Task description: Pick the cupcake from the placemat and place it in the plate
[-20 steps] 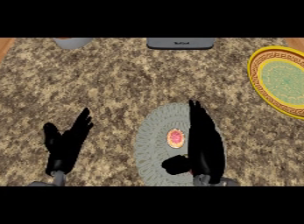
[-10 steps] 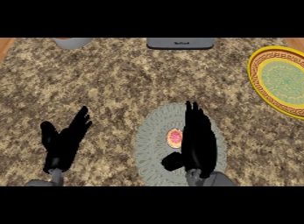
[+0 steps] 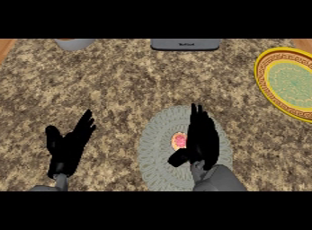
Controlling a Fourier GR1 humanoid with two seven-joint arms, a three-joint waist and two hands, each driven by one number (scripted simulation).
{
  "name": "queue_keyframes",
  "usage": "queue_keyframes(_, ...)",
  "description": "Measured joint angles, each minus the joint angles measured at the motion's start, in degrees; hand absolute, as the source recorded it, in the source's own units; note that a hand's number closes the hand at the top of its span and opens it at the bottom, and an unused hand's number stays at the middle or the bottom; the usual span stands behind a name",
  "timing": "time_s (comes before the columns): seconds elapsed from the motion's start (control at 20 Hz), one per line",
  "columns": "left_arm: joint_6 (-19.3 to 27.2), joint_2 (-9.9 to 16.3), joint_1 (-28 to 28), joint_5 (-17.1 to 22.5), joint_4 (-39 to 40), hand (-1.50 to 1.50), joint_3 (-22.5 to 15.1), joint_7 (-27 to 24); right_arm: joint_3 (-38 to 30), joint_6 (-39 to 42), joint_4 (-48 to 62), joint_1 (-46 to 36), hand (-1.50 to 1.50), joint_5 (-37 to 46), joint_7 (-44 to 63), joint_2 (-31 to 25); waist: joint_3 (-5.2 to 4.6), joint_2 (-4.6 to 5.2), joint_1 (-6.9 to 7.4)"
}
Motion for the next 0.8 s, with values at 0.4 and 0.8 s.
queue_keyframes(0.4,-1.45,-0.98,-0.34,-0.72,0.03,0.0,1.92,0.91,1.82,0.52,5.67,-0.95,1.5,1.37,-2.42,0.05,-0.09,-0.1,-0.07)
queue_keyframes(0.8,-3.27,-1.52,0.39,-1.76,-0.02,0.0,2.58,-0.69,-4.47,-0.26,10.74,-8.25,1.5,4.79,-1.07,-0.34,-0.02,0.23,0.57)
